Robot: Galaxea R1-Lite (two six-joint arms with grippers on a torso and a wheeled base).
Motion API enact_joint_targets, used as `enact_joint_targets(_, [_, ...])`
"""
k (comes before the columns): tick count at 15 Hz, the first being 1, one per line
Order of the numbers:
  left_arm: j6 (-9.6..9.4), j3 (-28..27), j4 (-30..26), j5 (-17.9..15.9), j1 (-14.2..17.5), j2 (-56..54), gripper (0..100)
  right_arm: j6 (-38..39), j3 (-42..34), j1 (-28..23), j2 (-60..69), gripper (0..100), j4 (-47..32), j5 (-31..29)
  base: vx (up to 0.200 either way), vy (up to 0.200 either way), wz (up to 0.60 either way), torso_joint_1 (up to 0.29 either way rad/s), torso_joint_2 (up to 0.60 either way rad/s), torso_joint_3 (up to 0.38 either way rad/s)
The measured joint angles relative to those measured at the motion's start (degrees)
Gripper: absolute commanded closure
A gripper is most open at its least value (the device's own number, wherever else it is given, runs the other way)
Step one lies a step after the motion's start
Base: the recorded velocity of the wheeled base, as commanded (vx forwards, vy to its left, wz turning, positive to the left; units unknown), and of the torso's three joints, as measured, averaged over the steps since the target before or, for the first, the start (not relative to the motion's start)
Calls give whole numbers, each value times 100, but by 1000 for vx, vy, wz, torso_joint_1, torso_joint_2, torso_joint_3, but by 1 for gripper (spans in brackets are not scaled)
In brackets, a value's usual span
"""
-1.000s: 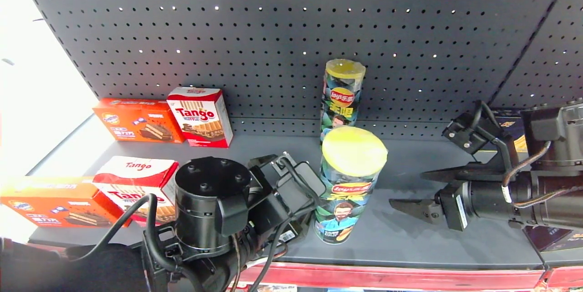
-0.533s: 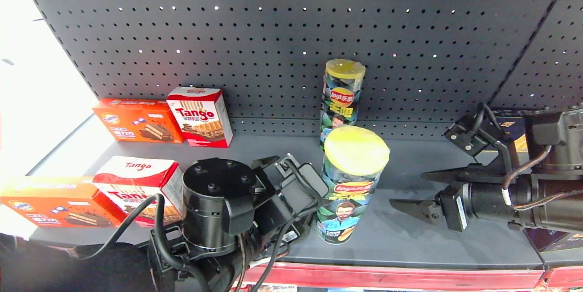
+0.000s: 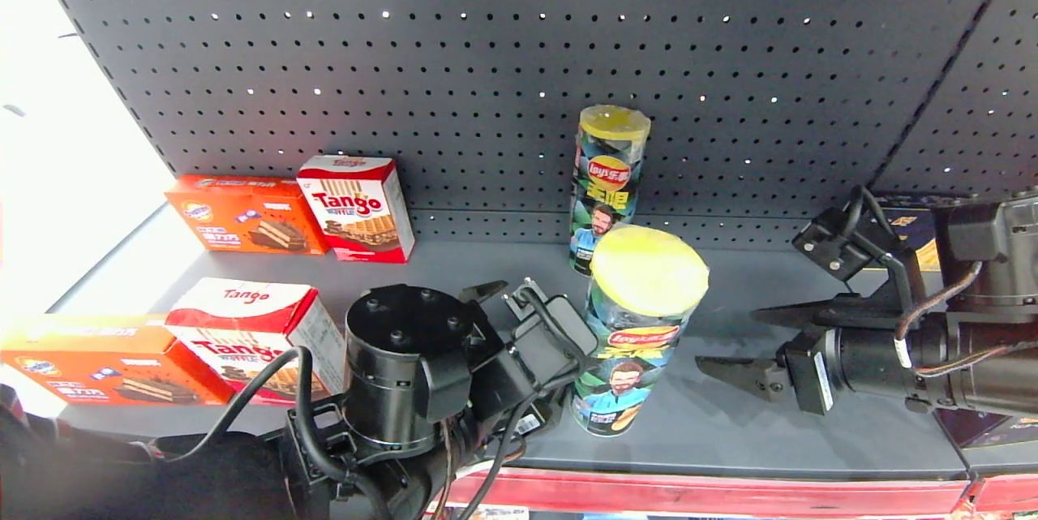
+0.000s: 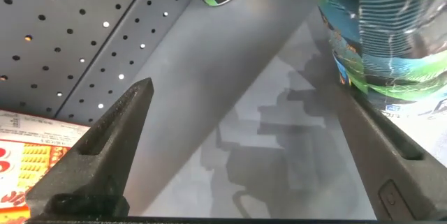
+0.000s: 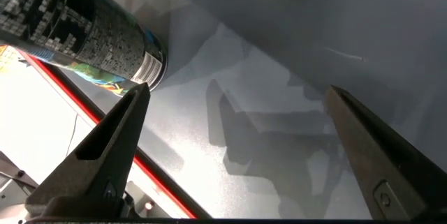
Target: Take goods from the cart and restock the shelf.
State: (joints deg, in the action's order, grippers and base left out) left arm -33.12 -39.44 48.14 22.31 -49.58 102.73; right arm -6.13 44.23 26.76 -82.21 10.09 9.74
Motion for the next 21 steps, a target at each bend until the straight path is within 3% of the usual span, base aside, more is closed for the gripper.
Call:
enact_joint_targets(4, [17, -6, 6, 5, 0, 7, 0, 0, -13, -20, 18, 0, 5, 0, 0, 0, 0, 0, 0, 0])
enact_joint_targets(10, [59, 90, -11, 13, 240, -551, 0, 9, -297, -323, 527, 0, 0, 0, 0, 0, 0, 0, 0, 0])
enact_joint_targets(15, [52, 28, 11, 18, 785, -1412, 0, 55, -672, -1180, 1552, 0, -30, -6, 0, 0, 0, 0, 0, 0])
enact_joint_targets(21, [9, 284, -38, 212, 863, -2456, 0, 291, -1421, -1980, 3034, 0, -55, -63, 0, 0, 0, 0, 0, 0])
